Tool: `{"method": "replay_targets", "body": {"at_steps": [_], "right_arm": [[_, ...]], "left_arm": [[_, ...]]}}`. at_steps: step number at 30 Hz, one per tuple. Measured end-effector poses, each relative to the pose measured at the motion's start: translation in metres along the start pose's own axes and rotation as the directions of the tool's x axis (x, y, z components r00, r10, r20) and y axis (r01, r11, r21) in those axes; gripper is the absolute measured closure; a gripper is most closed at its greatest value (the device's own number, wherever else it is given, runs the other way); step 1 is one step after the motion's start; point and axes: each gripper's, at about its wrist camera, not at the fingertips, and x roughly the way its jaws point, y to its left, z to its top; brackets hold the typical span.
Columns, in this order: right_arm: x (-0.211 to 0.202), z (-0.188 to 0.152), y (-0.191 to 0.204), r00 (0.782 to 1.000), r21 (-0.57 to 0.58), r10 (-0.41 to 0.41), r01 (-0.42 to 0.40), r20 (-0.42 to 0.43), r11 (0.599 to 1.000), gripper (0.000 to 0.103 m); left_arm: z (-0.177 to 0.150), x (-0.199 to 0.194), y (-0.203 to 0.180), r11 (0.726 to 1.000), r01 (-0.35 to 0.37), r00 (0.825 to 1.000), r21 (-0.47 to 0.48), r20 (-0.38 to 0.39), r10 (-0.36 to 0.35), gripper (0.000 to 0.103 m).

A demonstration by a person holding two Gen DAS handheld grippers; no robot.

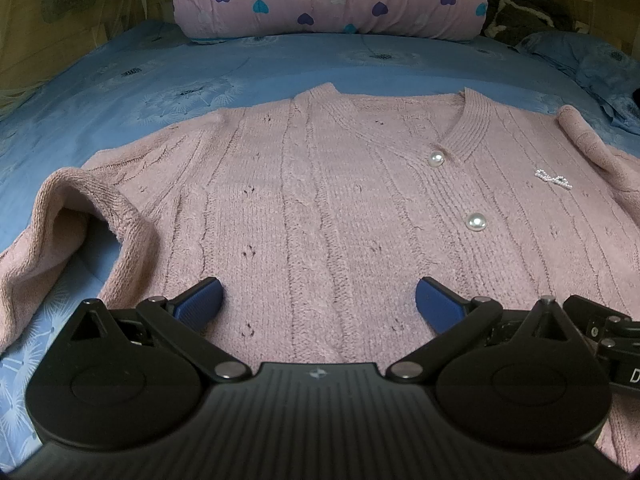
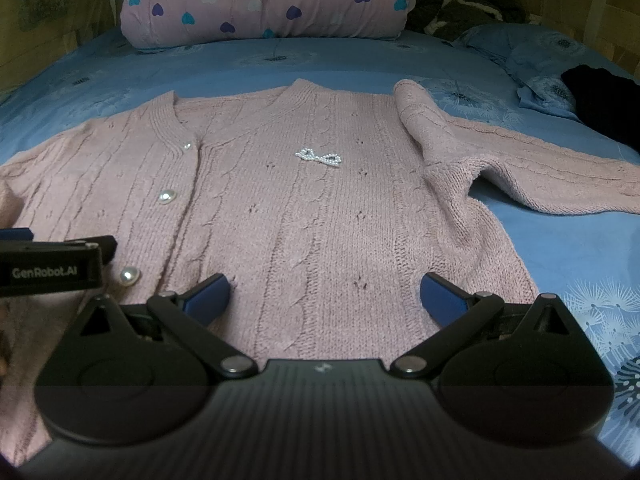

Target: Fold small clothes

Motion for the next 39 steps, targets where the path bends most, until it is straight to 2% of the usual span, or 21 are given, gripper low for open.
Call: {"method": "replay_targets", "body": {"at_steps": [28,32,35,37,39], "right_arm": [[0.000,-0.001,-0.001,1.000,0.006,0.005,-0.005,-0.002,1.000,0.000],[0.000,-0.001,-0.001,1.000,0.008,0.006,-0.006,-0.002,1.000,0.000],[-0.001,0.002,-0.004,1.000,0.019,0.020,-0.019,-0.005,1.000,0.000],[-0.001,0.004,-0.007,0.999,0.021,0.030,-0.030,-0.014,0.999,0.000],[-0.005,0.008,-0.011,0.999,0.013,0.034,-0.034,-0.028,0.999,0.000]], "left_arm": [[0.000,0.000,0.000,1.000,-0.002,1.000,0.003,-0.001,0.002,0.000],[0.007,0.002,0.000,1.000,-0.003,0.999,0.000,-0.034,0.003,0.000],[0.018,0.008,0.001,1.000,0.000,0.996,0.003,-0.090,0.000,0.000],[0.026,0.007,0.001,1.000,0.020,0.992,0.016,-0.123,-0.018,0.000],[0.032,-0.001,0.001,0.998,0.060,0.991,0.022,-0.124,-0.057,0.000]]}}
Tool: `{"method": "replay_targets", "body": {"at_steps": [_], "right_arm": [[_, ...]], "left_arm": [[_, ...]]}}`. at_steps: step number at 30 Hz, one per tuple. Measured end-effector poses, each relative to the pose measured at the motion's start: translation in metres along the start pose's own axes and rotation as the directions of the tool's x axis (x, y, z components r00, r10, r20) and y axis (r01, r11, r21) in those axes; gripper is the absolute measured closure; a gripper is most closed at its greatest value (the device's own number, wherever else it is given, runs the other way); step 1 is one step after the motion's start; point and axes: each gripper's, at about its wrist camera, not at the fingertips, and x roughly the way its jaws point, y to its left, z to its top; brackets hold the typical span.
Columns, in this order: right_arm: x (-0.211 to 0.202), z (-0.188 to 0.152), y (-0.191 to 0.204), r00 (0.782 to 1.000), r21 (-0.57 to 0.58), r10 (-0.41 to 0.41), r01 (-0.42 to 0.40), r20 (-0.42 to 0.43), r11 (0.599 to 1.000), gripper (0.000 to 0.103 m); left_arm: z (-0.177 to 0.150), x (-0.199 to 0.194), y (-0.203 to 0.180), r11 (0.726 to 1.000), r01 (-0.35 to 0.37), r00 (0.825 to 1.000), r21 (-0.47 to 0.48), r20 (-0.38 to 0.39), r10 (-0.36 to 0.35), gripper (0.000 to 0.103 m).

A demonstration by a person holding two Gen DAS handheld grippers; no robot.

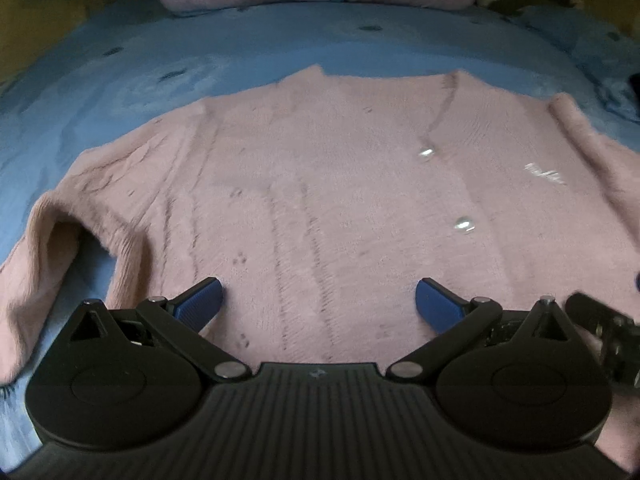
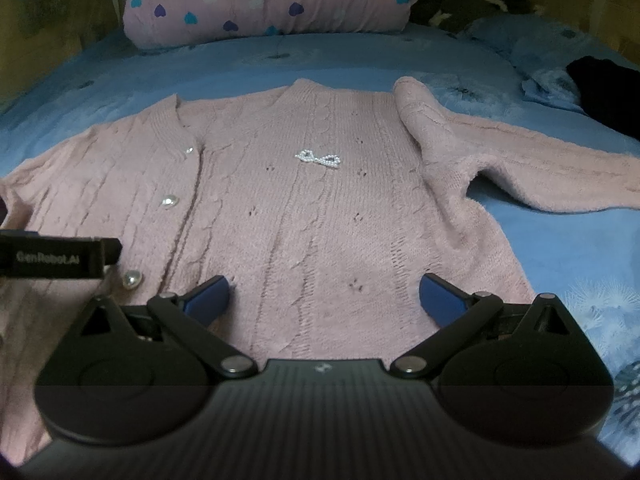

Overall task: Fold small clothes
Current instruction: 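Move the right tool to the outstretched sleeve cuff and grasp it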

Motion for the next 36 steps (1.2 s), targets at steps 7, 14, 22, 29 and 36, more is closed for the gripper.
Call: {"method": "replay_targets", "body": {"at_steps": [7,14,22,29,36], "right_arm": [[-0.018,0.035,-0.034,0.996,0.073,-0.066,0.062,0.061,0.995,0.000],[-0.015,0.059,-0.084,0.976,0.157,-0.194,0.178,0.099,0.972,0.000],[0.020,0.061,-0.147,0.951,0.282,-0.306,0.281,0.048,0.917,0.000],[0.036,0.062,-0.195,0.900,0.364,-0.435,0.398,0.022,0.842,0.000],[0.056,0.057,-0.223,0.904,0.434,-0.425,0.398,-0.037,0.808,0.000]], "left_arm": [[0.015,-0.029,-0.017,0.995,0.028,0.996,0.095,0.084,-0.036,0.000],[0.026,-0.013,-0.025,0.994,0.101,0.994,0.051,0.035,-0.102,0.000],[0.031,0.023,-0.034,0.996,0.062,0.998,0.067,0.024,-0.064,0.000],[0.028,0.038,-0.035,0.996,0.070,0.997,0.051,0.024,-0.071,0.000],[0.024,0.039,-0.038,0.997,0.055,0.998,0.051,0.040,-0.057,0.000]]}}
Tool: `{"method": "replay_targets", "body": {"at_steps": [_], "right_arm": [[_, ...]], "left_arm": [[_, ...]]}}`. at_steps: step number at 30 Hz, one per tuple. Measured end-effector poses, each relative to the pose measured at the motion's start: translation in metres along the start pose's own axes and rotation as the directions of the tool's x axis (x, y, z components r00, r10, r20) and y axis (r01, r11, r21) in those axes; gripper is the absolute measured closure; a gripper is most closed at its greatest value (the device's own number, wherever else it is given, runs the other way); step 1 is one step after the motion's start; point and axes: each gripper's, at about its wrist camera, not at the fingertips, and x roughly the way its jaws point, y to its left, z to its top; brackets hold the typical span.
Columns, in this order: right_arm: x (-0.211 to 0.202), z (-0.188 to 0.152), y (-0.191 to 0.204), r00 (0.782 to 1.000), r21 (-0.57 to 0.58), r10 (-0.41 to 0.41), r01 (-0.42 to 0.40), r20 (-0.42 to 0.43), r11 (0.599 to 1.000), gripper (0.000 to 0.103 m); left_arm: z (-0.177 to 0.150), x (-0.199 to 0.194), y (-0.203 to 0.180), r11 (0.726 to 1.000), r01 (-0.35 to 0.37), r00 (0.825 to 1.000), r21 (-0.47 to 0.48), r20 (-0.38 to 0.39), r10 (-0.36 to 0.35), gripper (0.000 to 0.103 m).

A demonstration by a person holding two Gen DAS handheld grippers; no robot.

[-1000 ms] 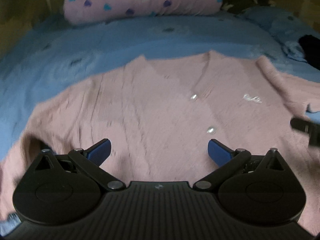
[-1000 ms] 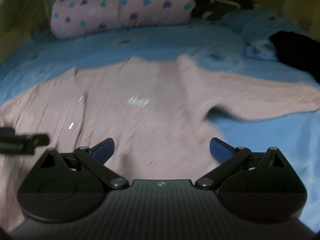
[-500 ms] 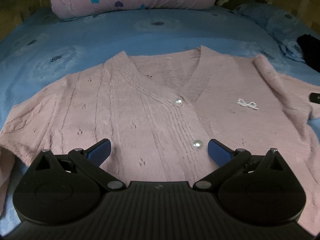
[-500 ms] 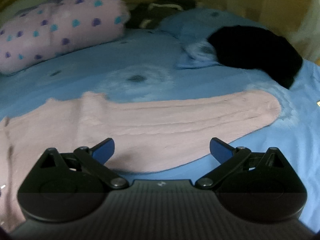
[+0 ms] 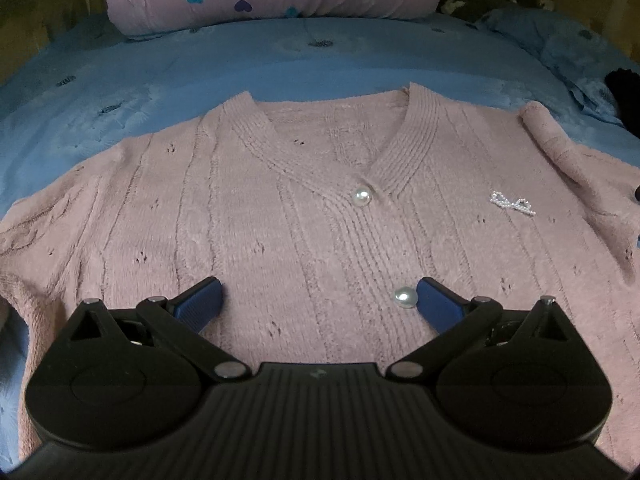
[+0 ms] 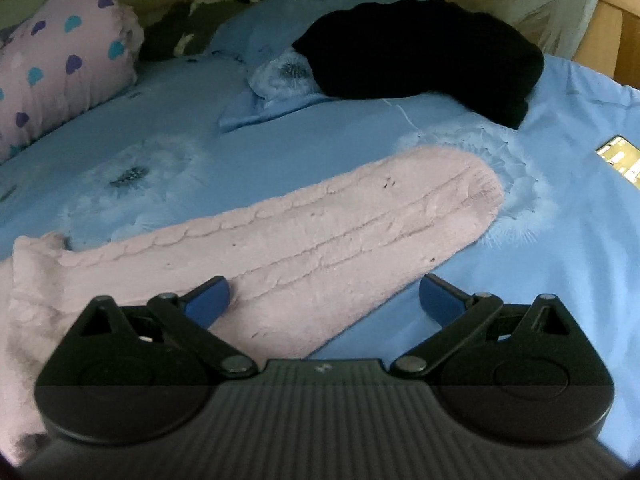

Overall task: Fold small clothes
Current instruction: 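Move the right tool to the outstretched sleeve cuff and grasp it, then lift the sleeve with the right tool, lay it across the body, release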

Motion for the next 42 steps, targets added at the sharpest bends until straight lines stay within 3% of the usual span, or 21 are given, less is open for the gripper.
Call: {"method": "replay_targets", "body": {"at_steps": [15,17,19,23,25,27,30,34,42], "right_arm": [[0.011,0.004,-0.007,0.998,0.046,0.058,-0.060,0.037,0.997,0.002],[0.008,0.005,-0.010,0.991,0.085,0.113,-0.118,0.068,0.989,0.009],[0.006,0.006,-0.011,0.986,0.106,0.144,-0.153,0.087,0.983,0.024],[0.008,0.007,-0.014,0.986,0.114,0.143,-0.152,0.085,0.982,0.044],[0.008,0.008,-0.017,0.989,0.123,0.124,-0.134,0.084,0.983,0.068],[0.008,0.009,-0.023,0.988,0.160,0.131,-0.144,0.085,0.977,0.081],[0.005,0.011,-0.031,0.980,0.220,0.172,-0.191,0.099,0.957,0.084],[-0.011,0.016,-0.021,0.964,0.172,0.203,-0.232,0.172,0.957,0.085],[-0.055,0.028,0.015,0.899,0.081,0.339,-0.374,0.279,0.924,0.085]], "left_arm": [[-0.004,0.001,-0.001,1.000,-0.002,1.000,-0.010,0.007,0.002,0.000],[-0.004,0.000,-0.002,1.000,-0.006,1.000,-0.004,0.013,0.006,0.000],[-0.004,0.000,-0.002,1.000,-0.006,1.000,-0.005,0.012,0.006,0.000],[-0.002,-0.001,0.000,1.000,0.002,1.000,-0.012,0.006,-0.002,0.000],[-0.002,-0.002,0.001,1.000,0.004,1.000,-0.016,0.002,-0.004,0.000],[-0.001,-0.003,0.002,1.000,0.007,1.000,-0.017,0.000,-0.007,0.000],[0.001,-0.006,0.003,1.000,0.015,1.000,-0.023,-0.005,-0.015,0.000],[0.001,-0.009,0.004,1.000,0.017,1.000,-0.023,-0.012,-0.017,0.000],[0.001,-0.016,0.009,1.000,0.008,1.000,-0.029,-0.025,-0.009,0.000]]}}
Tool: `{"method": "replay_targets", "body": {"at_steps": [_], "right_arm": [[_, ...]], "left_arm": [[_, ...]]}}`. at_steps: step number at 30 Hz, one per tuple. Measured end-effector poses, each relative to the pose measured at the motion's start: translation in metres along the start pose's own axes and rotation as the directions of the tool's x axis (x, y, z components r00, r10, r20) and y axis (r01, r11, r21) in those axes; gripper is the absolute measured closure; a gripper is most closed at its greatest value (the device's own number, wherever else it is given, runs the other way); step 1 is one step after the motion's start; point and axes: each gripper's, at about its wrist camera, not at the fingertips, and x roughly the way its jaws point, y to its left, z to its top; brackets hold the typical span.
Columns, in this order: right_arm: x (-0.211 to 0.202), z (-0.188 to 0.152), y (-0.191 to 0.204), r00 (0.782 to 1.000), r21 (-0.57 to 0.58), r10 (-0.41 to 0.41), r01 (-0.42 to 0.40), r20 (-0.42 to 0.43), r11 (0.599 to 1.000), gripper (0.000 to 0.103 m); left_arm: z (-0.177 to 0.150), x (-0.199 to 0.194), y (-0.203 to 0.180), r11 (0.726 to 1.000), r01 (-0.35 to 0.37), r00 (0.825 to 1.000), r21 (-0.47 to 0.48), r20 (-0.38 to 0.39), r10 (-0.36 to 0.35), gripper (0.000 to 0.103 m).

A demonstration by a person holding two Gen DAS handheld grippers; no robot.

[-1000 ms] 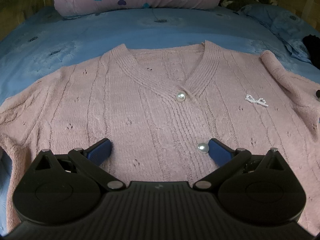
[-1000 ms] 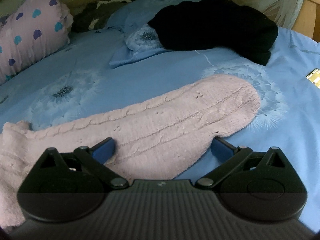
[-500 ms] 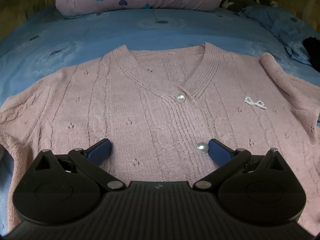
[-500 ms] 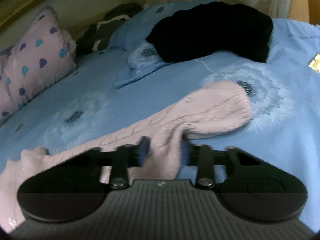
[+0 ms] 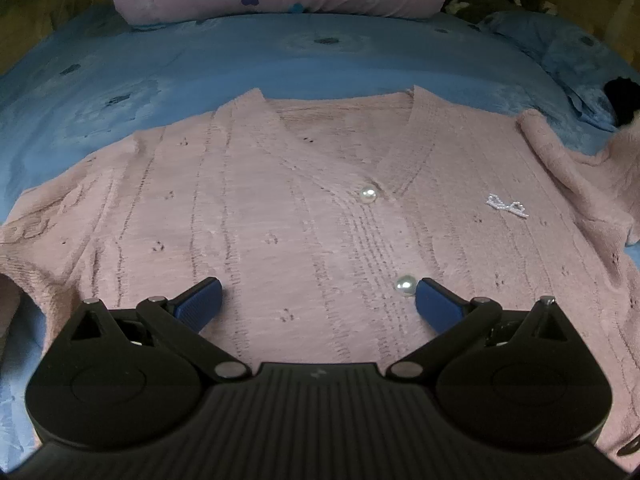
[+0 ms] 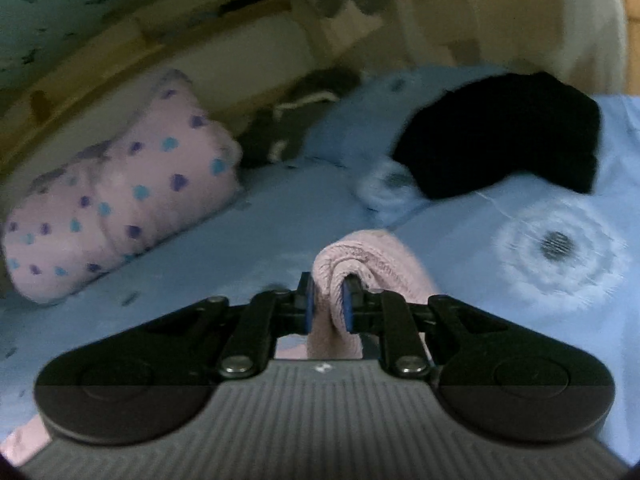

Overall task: Fold small clothes
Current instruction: 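Lift the sleeve with the right tool, lay it across the body, release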

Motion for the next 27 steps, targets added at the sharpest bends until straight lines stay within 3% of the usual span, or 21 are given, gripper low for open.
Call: {"method": "replay_targets", "body": {"at_steps": [10,21,27], "right_arm": [[-0.026,-0.002,0.073,0.983,-0.123,0.182,-0.182,-0.008,0.976,0.085],[-0.049,-0.020,0.125,0.953,-0.212,0.293,-0.304,-0.084,0.929,0.085],[-0.058,-0.040,0.155,0.924,-0.260,0.359,-0.382,-0.132,0.887,0.085]], "left_arm": [[0.004,-0.016,0.013,1.000,-0.031,0.999,-0.003,0.038,0.031,0.000],[0.010,-0.023,0.032,0.996,-0.039,0.999,-0.080,0.032,0.042,0.000],[0.012,-0.023,0.043,0.992,-0.054,0.998,-0.112,0.029,0.058,0.000]]}}
